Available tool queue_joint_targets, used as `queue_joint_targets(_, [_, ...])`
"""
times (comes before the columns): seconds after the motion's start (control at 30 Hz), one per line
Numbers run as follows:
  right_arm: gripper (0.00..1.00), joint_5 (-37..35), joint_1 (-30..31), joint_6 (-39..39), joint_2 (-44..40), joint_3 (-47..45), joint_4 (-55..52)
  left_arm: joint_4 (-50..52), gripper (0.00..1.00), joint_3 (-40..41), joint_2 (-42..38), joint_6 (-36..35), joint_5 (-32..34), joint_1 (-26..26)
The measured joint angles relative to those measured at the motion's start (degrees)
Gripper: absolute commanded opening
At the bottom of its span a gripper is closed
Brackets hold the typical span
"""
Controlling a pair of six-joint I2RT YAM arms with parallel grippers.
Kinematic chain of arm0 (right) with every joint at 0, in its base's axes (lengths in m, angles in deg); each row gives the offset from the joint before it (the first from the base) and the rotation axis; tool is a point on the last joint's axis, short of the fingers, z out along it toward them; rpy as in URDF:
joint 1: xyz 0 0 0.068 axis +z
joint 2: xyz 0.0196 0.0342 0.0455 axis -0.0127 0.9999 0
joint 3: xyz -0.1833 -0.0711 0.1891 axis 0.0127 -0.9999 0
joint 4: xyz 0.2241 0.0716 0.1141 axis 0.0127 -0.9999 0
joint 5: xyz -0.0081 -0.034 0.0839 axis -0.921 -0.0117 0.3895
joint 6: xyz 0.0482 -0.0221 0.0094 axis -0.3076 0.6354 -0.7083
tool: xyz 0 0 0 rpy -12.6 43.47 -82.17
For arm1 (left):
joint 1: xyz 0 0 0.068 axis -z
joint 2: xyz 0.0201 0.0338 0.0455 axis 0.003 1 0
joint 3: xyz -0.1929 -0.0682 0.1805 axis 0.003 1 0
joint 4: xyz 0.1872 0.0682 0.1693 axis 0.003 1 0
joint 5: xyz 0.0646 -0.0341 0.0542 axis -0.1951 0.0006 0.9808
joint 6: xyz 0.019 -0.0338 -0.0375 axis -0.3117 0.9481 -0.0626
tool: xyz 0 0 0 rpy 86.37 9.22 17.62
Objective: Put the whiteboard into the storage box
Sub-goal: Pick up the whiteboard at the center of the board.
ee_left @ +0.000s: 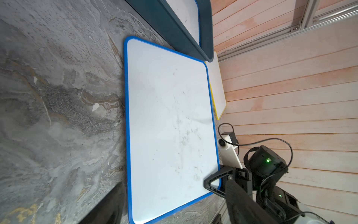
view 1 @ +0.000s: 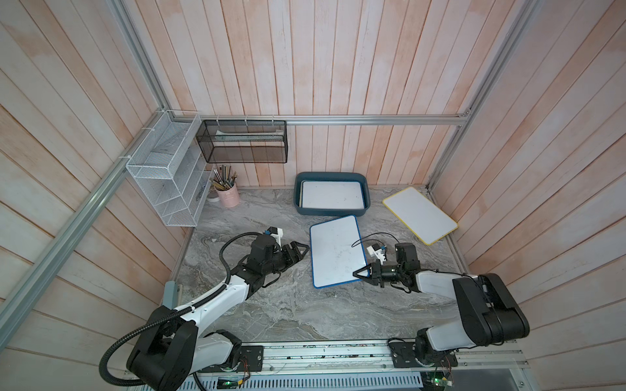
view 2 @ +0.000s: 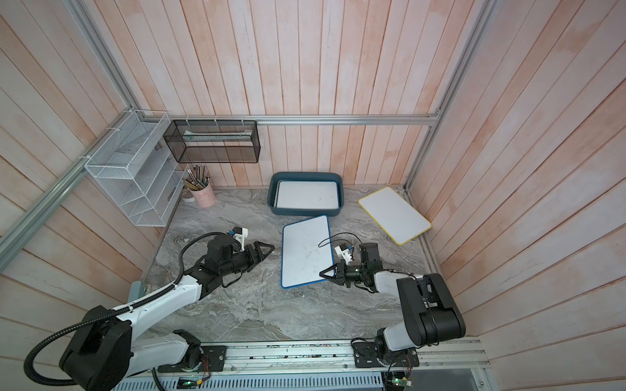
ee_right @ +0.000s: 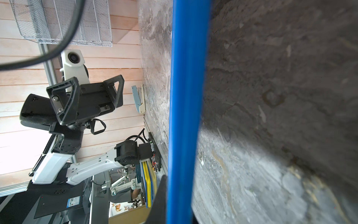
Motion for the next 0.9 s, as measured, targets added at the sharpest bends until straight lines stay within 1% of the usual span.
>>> queue_joint_targets(0.13, [0.0, -0.1, 0.0, 3.4, -4.9, 1.3, -8.9, -0.7, 0.83, 0.8, 0.0, 0.3, -0.9, -1.6])
queue_joint_targets(0.3, [0.0, 2.0, 0.0, 4.2, -9.7, 2.8, -13.3, -3.3, 0.83, 0.8, 0.2, 0.8, -3.5, -3.3])
queue_joint_targets(0.43, [0.0, 4.2, 0.0, 3.4, -11.6, 4.2, -13.0, -8.2, 0.83, 1.0, 2.0, 2.5, -7.6, -4.8])
queue_joint_targets(0.6, [0.0, 6.8, 0.0, -1.9, -12.3, 4.4, -7.4, -17.4, 0.82, 1.5, 7.0, 5.8, -13.8, -5.2])
queue_joint_targets(0.77, [0.0, 8.2, 0.1, -6.0, -12.4, 4.4, -2.7, -26.4, 0.75, 1.4, 11.9, 9.0, -18.3, -5.2])
queue_joint_targets(0.83, [0.0, 8.6, 0.3, -7.7, -12.8, 4.4, -1.2, -27.8, 0.69, 0.9, 13.0, 9.5, -19.1, -5.2])
queue_joint_targets(0.87, [0.0, 8.8, 0.3, -8.4, -13.0, 4.4, -0.5, -28.5, 0.64, 0.6, 13.5, 9.9, -19.5, -5.2])
queue_joint_targets(0.9, [0.0, 9.0, 0.3, -9.0, -13.2, 4.4, 0.3, -29.4, 0.56, 0.2, 14.1, 10.2, -19.9, -5.2])
